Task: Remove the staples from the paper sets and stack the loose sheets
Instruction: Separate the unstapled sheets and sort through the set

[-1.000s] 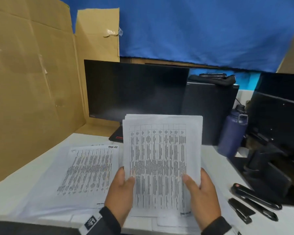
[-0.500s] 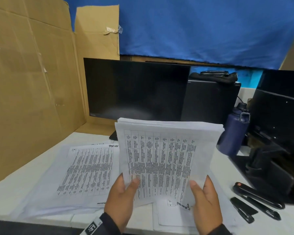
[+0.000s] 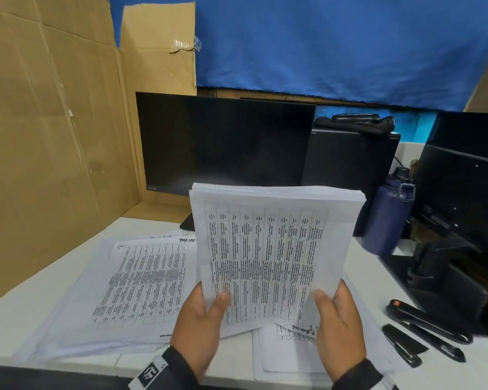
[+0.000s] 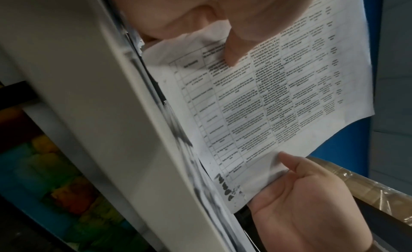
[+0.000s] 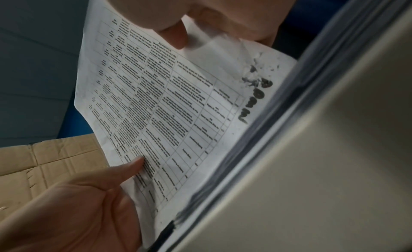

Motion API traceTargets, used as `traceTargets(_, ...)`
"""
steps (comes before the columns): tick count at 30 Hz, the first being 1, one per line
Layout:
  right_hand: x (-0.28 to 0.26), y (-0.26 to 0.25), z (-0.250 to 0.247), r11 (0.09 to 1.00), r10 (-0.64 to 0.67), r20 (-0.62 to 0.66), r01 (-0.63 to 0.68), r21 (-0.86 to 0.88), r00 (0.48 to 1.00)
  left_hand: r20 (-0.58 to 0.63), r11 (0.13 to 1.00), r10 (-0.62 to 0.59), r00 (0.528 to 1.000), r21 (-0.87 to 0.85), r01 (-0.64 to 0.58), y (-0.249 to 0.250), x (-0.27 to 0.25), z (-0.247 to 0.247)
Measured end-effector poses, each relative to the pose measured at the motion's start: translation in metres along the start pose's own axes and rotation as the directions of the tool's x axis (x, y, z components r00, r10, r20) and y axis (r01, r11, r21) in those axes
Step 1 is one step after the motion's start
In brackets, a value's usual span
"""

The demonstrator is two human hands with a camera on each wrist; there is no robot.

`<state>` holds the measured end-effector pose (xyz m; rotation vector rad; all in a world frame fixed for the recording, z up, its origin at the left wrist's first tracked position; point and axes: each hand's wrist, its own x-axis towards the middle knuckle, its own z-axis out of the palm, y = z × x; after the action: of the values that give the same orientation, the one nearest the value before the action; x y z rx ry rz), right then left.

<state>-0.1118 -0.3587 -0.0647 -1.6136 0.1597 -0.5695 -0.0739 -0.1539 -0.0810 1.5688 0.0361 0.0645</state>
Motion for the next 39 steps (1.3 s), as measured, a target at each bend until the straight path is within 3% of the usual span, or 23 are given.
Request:
traceTargets(8, 0.002, 0.004, -0.001, 0.996, 0.063, 0.060, -0.059, -0.071, 0.996, 0.040, 0.999, -0.022, 0.999, 0.039, 0.020, -0.003, -0.001, -0.001)
traceTargets(14, 0.006, 0.008, -0.003, 0.989, 0.129, 0.054, -0.124, -0.084, 0.990, 0.028, 0.998, 0.030, 0.999, 0.060, -0.032, 0.006, -0.003, 0.000)
traceTargets(20, 0.005, 0.013, -0.009, 0.970, 0.224, 0.079, -0.214, -0.113, 0.971, 0.118, 0.996, -0.086, 0.989, 0.014, 0.085, 0.002, 0.000, -0.003)
traceTargets(27, 0.007, 0.007, -0.013, 0.956, 0.242, 0.117, -0.215, -0.201, 0.963, 0.101, 0.998, -0.006, 0.995, 0.069, -0.001, 0.011, 0.002, -0.003)
traceTargets(35, 0.002, -0.009, -0.023, 0.951, 0.246, 0.121, -0.215, -0.223, 0.962, 0.101, 0.979, -0.188, 0.977, 0.098, 0.178, 0.002, 0.005, -0.002)
traceTargets(39, 0.008, -0.011, -0.039, 0.918, 0.271, 0.120, -0.220, -0.330, 0.955, 0.125, 0.970, -0.230, 0.965, 0.105, 0.218, 0.001, 0.002, 0.008)
